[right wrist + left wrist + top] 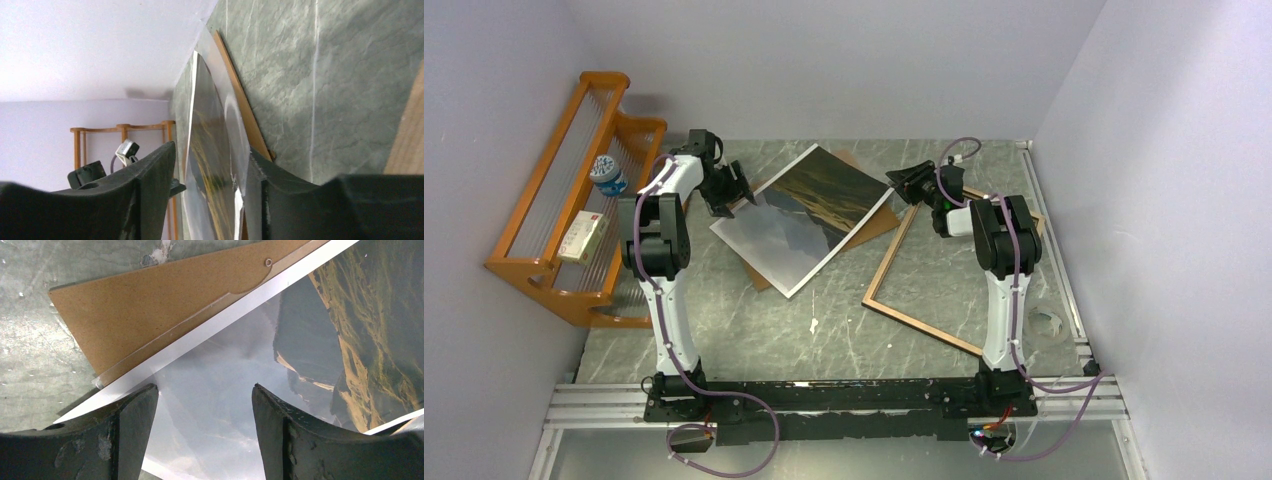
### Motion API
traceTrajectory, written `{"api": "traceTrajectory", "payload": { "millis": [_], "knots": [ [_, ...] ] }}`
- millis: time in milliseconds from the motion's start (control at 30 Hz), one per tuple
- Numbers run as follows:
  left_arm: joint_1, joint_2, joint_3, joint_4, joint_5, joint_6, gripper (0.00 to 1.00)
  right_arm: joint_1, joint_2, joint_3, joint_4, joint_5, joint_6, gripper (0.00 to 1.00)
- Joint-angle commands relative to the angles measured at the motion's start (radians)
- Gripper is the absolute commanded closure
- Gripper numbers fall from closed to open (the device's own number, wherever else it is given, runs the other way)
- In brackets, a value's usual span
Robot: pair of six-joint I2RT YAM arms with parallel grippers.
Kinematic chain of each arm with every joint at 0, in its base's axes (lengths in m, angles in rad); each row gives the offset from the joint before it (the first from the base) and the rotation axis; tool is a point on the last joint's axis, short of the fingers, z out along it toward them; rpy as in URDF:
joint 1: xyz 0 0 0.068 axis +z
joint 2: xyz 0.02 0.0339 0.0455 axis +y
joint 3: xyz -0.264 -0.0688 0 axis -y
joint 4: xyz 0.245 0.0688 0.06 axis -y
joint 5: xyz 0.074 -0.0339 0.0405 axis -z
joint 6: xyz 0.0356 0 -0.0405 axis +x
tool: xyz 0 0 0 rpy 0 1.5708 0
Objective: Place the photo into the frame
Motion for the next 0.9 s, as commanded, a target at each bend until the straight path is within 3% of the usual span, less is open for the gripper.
{"api": "traceTrajectory", "payload": {
  "millis": [0,167,500,767,867],
  "knots": [
    [0.006,0.048,0.002,-0.03,-0.053,0.029,0.24,-0.005,-0.029,0.041,-0.005,-0.017,-0.042,0.69],
    [0.007,0.031,0.008,-0.03,-0.036,0.025,0.24,-0.005,-0.052,0.087,-0.124,-0.014,-0.125,1.0],
    [0.014,-0.017,0.076,-0.104,-0.082,0.047,0.17,0.031,-0.363,0.138,-0.562,0.109,-0.474,1.0],
    [0.015,-0.029,0.052,-0.036,0.0,0.043,0.11,0.156,-0.548,0.17,-0.765,0.307,-0.693,1.0],
    [0.011,0.023,0.054,-0.026,0.019,0.024,0.14,0.175,-0.583,0.214,-0.804,0.395,-0.741,1.0]
  ]
}}
